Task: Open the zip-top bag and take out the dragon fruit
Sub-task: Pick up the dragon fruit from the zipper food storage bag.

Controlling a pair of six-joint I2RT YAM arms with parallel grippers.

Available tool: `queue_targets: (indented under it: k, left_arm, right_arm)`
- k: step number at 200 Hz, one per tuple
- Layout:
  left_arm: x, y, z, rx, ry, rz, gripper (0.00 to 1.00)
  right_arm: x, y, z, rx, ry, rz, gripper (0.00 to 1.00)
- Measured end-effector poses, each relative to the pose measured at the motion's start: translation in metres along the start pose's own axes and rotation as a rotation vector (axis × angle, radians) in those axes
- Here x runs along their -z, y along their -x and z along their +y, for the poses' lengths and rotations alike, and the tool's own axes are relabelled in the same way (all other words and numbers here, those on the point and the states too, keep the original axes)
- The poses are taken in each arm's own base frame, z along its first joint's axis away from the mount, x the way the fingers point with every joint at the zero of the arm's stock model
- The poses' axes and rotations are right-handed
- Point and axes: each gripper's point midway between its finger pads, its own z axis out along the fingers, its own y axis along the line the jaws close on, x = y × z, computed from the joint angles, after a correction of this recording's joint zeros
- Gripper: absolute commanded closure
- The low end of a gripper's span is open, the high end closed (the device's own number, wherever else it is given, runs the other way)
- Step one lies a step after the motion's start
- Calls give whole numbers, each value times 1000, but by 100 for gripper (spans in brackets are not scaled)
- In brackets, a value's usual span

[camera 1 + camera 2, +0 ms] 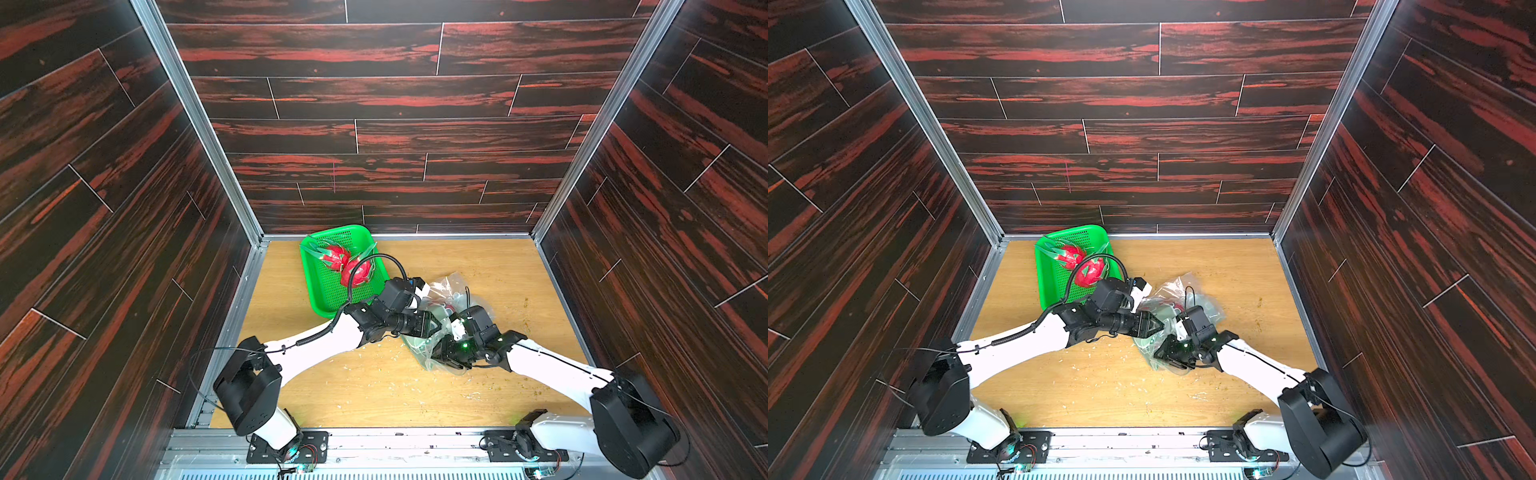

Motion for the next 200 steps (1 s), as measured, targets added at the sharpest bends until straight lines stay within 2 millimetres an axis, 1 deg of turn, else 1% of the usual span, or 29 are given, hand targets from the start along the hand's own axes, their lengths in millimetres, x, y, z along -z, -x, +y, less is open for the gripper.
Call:
queue_targets:
  k: [16, 23, 34, 42, 50, 56, 74, 91, 114, 146, 200]
  left_arm:
    - [-5, -7, 0, -2, 2, 24, 46]
    - [-6, -10, -1, -6, 1, 33, 48]
    - [-7, -13, -2, -10, 1, 42, 62]
    - [-7, -14, -2, -21, 1, 46, 76]
    - [-8, -16, -3, -27, 1, 51, 87]
    - [-8, -17, -3, -28, 4, 54, 92]
    - [-8, -18, -1, -22, 16, 56, 100]
    - [-7, -18, 1, -24, 31, 51, 100]
    - [-1, -15, 0, -27, 48, 38, 100]
    - [6, -7, -12, -44, 42, 20, 100]
    - [7, -8, -30, -70, 36, 25, 100]
  right_arm:
    - [0, 0, 0, 4, 0, -1, 65]
    - [0, 0, 0, 5, 0, -1, 65]
    - [0, 0, 0, 6, -1, -3, 65]
    - [0, 0, 0, 6, -2, -3, 65]
    - [0, 1, 0, 6, -2, -4, 65]
    - [1, 1, 0, 6, -3, -6, 65]
    - [2, 1, 0, 8, -2, -13, 65]
    - [5, -1, -1, 12, 4, -24, 65]
    - [11, -6, -5, 18, 9, -50, 65]
    - [11, -6, -7, 12, 6, -61, 65]
    - [6, -3, -7, 6, 12, -63, 65]
